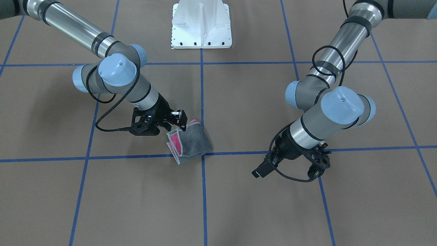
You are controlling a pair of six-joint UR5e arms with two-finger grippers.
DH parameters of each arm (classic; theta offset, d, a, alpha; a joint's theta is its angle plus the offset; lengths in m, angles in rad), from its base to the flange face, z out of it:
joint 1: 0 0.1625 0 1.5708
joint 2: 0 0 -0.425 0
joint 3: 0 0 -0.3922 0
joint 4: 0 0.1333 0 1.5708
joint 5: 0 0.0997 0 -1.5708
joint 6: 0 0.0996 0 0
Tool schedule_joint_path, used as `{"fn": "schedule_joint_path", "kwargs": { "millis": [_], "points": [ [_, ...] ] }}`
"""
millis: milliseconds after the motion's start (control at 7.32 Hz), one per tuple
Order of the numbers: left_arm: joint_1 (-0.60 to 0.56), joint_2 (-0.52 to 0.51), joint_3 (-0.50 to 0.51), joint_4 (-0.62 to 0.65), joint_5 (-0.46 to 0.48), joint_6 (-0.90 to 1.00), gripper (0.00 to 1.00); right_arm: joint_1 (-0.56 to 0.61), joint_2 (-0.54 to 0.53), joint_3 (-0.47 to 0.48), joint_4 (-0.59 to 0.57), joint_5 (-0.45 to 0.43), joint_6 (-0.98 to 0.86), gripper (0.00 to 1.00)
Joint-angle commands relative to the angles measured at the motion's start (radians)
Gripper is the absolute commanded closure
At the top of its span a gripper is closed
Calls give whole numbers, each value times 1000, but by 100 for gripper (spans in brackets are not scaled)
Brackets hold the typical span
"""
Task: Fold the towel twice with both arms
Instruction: 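Raise the left gripper away while moving the right gripper onto the folded towel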
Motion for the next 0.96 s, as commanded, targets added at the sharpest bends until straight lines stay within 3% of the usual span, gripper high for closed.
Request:
{"fn": "schedule_joint_path", "kwargs": {
  "millis": [0,546,683,820],
  "points": [
    [-1,-1,0,1,0,0,0,-16,1,-13,0,-12,3,38],
    [1,-1,0,1,1,0,0,-19,21,-44,-2,-14,3,40],
    [1,-1,0,1,2,0,0,-19,21,-46,-2,-14,3,44],
    [2,-1,0,1,2,0,0,-19,20,-46,-2,-14,4,56]
  ]
}}
